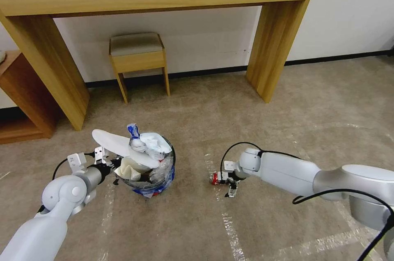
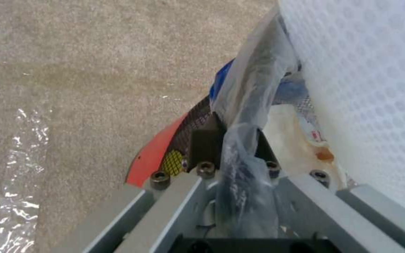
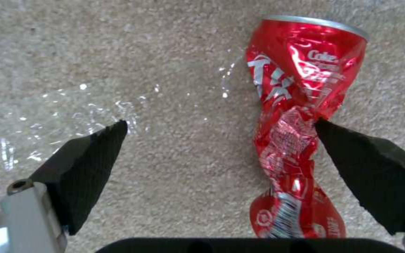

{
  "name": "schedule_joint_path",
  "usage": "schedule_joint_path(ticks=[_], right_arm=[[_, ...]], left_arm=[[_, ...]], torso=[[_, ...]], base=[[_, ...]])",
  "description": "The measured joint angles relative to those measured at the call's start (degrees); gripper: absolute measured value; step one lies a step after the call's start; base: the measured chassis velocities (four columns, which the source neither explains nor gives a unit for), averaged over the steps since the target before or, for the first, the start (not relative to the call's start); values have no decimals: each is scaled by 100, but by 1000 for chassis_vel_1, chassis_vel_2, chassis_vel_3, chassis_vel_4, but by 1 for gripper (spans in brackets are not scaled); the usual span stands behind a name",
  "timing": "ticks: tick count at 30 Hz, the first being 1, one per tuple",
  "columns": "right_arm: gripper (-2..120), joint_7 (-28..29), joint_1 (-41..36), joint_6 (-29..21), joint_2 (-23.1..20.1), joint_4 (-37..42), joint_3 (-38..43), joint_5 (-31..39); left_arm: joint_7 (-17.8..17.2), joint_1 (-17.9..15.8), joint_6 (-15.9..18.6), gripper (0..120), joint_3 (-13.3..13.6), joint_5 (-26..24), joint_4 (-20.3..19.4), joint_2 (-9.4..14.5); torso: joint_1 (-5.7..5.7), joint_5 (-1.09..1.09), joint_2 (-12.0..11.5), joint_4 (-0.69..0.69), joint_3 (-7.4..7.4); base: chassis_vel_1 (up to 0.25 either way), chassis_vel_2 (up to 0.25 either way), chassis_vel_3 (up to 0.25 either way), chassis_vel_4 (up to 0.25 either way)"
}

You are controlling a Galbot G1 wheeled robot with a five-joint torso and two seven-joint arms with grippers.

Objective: Pick up the trash bin and place the garbage on the floor into it.

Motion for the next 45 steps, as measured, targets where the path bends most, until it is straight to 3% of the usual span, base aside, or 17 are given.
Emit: schedule_joint_path(ticks=[9,17,18,21,23,27,30,33,35,38,45], right_arm=[[96,42,-38,-21,107,-76,40,-163],[70,11,7,-91,-112,121,60,-172],[62,4,19,-103,-205,169,70,-171],[57,-1,24,-106,-277,212,79,-172],[44,-4,11,-112,-422,280,126,-202],[33,3,-31,-113,-503,324,190,-223],[20,74,-96,-149,-627,440,325,-223],[17,115,-114,-169,-687,499,371,-212],[7,199,-158,-219,-886,693,561,-149],[0,254,-202,-234,-1030,813,733,-114],[0,371,-399,-317,-1428,1248,1238,-33]], left_arm=[[77,81,-13,1,-83,11,-22,27],[77,96,-29,1,-73,27,-97,25],[56,84,-31,1,-46,34,-113,8],[32,74,-37,1,-19,36,-134,-8],[-19,67,-45,1,37,40,-186,-37],[-49,73,-47,1,66,42,-218,-43],[-51,55,-50,1,136,30,-248,-19],[-52,23,-50,1,171,17,-248,-9],[-48,-110,-65,1,296,-31,-233,19],[-35,-190,-83,1,392,-58,-191,25],[158,-357,-144,1,645,-72,-40,51]], torso=[[0,0,0,-1,0],[0,2,0,0,0],[0,1,0,-1,0],[0,1,0,-2,0],[0,2,0,-3,0],[0,1,0,-1,0],[0,3,0,1,0],[0,2,0,1,0],[0,3,0,-2,0],[0,0,0,-3,0],[0,2,0,0,0]], base=[[0,0,0,0],[0,0,0,0],[0,0,0,0],[0,0,0,0],[0,0,0,0],[0,0,0,0],[0,0,0,0],[0,0,0,0],[0,0,0,0],[0,0,0,0],[0,0,0,0]])
